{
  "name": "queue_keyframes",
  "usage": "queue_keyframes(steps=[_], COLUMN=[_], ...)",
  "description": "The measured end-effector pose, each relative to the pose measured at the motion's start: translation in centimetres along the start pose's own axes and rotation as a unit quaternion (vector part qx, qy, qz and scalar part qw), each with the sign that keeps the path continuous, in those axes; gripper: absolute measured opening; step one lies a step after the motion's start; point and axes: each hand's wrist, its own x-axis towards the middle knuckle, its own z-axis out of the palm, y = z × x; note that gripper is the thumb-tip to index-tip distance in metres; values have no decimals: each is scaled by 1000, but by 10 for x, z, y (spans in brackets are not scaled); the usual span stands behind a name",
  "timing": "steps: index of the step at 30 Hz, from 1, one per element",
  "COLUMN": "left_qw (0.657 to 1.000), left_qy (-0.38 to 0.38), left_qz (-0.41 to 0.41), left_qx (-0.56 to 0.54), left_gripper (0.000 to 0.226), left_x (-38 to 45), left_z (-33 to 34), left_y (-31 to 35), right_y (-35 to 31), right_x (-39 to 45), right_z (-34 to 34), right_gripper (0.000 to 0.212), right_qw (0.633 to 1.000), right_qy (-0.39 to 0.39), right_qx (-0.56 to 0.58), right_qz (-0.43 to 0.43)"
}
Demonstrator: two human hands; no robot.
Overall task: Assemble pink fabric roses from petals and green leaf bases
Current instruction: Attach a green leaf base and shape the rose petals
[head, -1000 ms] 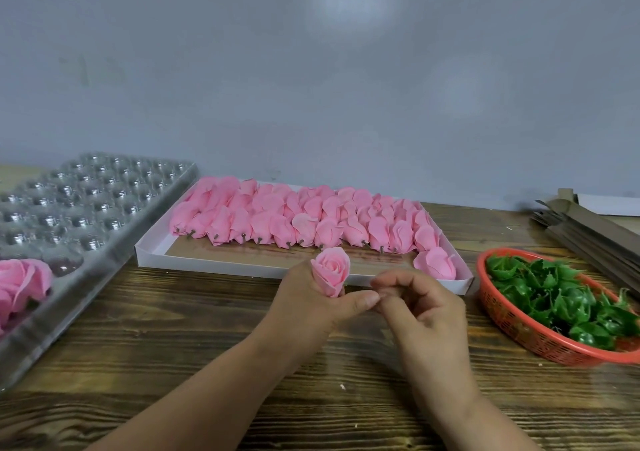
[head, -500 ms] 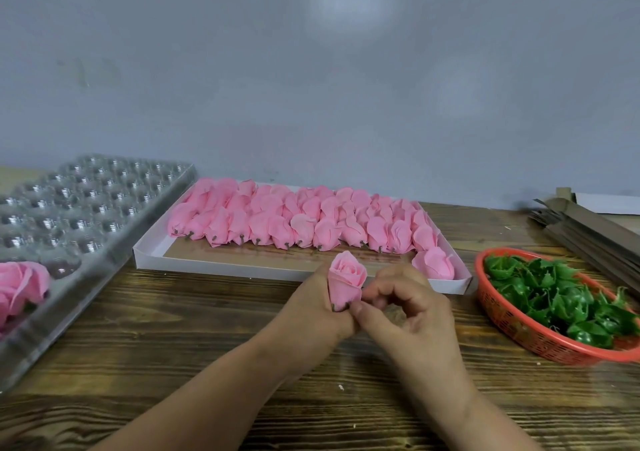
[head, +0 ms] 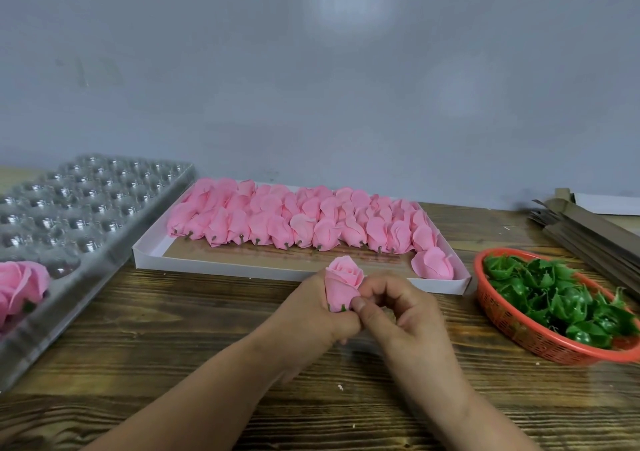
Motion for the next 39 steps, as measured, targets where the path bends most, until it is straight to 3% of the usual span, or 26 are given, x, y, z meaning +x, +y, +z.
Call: queue_keyframes(steps=[5,9,14,22,27,35,39], left_qw=[1000,999,998,998,998,996,994], left_qy=[4,29,28,41,30,61,41], left_qz=[-2,17,36,25,20,25,16], left_qx=[16,22,33,33,43,58,100], left_gripper=[20,16,41,54,33,37,27], left_x=[-1,-3,-3,0,-2,-3,-4], left_z=[1,4,6,4,5,9,7], left_y=[-4,-5,-5,-11,-11,-6,-7], right_y=[-5,-2,0,-4,-4,-8,-15], right_x=[1,3,5,5,3,6,8], right_z=[-1,-1,-2,-6,-5,-8,-15], right_gripper=[15,22,31,24,20,23,14], right_qw=[997,998,997,999,998,997,988], right_qy=[6,19,18,-3,-10,-14,-7], right_qx=[71,53,53,24,59,66,138], right_qz=[15,23,48,22,26,27,65])
